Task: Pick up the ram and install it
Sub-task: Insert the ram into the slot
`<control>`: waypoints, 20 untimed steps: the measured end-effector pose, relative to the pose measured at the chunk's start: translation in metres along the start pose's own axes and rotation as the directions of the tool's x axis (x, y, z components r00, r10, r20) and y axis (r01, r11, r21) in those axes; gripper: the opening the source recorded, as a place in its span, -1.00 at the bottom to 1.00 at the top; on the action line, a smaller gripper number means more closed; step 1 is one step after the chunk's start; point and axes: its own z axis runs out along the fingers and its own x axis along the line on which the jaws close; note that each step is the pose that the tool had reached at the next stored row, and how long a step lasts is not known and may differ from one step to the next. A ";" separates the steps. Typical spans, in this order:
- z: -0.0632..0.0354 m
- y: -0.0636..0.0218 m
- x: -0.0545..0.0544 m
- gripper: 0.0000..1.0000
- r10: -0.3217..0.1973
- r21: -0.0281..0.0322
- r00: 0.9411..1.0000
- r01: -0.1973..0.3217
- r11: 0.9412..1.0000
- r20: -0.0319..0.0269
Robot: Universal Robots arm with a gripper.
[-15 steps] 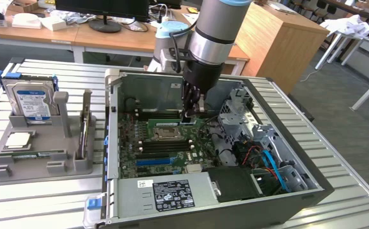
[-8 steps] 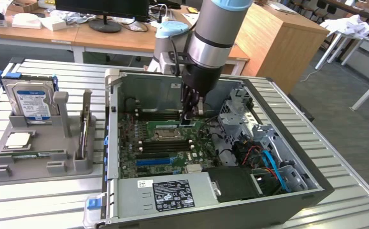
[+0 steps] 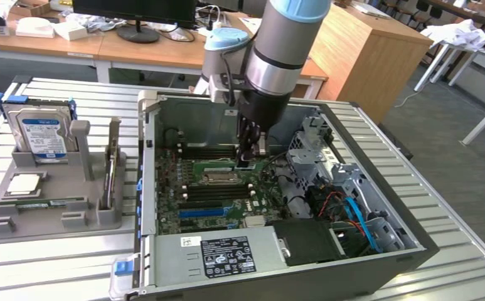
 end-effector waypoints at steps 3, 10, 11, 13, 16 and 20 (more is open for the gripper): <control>0.0031 0.0000 0.000 -0.76 0.000 0.000 1.000 0.000 1.000 0.000; 0.0101 -0.0001 0.000 -0.76 0.000 0.000 1.000 0.000 1.000 0.000; 0.0110 -0.0001 0.000 -0.76 0.000 0.000 1.000 0.000 1.000 0.000; 0.0128 -0.0001 0.000 -0.76 0.000 0.000 1.000 0.000 1.000 0.000; 0.0157 -0.0002 0.001 -0.76 0.000 0.000 1.000 0.000 1.000 0.000; 0.0195 -0.0002 0.001 -0.76 0.000 0.000 1.000 0.000 1.000 0.000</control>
